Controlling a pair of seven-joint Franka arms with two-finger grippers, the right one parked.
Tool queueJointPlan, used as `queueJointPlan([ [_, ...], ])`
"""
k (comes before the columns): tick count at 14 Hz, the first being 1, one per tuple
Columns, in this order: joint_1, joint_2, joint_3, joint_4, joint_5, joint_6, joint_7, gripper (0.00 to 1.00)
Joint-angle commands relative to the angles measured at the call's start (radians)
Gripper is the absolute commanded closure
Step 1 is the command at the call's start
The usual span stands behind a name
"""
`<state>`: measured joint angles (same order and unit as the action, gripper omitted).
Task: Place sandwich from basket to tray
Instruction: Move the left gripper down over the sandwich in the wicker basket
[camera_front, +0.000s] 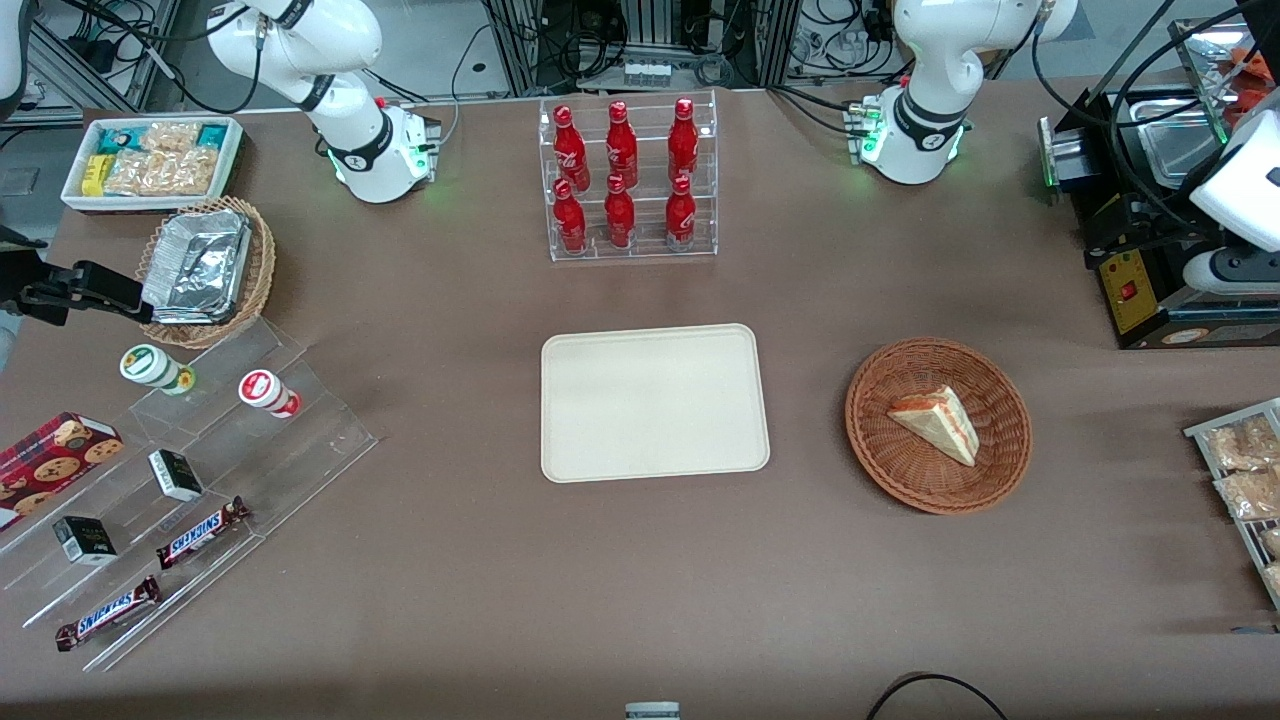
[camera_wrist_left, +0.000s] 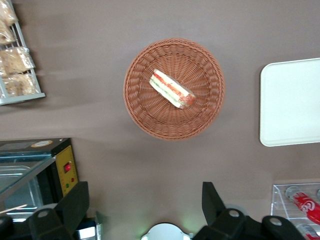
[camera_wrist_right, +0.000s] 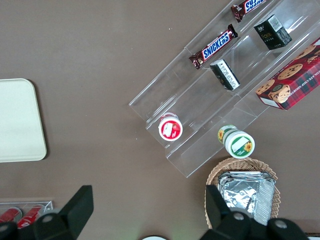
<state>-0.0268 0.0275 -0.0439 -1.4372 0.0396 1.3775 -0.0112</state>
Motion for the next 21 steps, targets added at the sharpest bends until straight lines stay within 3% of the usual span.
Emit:
queueJointPlan([
  [1, 0.011, 0.012, 0.002, 0.023, -0.02, -0.009, 0.007, 0.0],
  [3, 0.013, 0.025, 0.002, 0.009, -0.009, 0.006, 0.004, 0.0],
  [6, 0.013, 0.026, 0.002, -0.159, -0.009, 0.166, -0.027, 0.0],
  [11, 0.01, -0.021, -0.008, -0.535, -0.007, 0.639, -0.443, 0.0],
  [15, 0.01, -0.009, -0.039, -0.693, -0.007, 0.875, -0.792, 0.0],
  [18, 0.01, 0.003, -0.042, -0.798, -0.007, 1.007, -0.909, 0.0],
  [21, 0.007, 0.066, -0.066, -0.804, -0.007, 1.072, -1.006, 0.0],
])
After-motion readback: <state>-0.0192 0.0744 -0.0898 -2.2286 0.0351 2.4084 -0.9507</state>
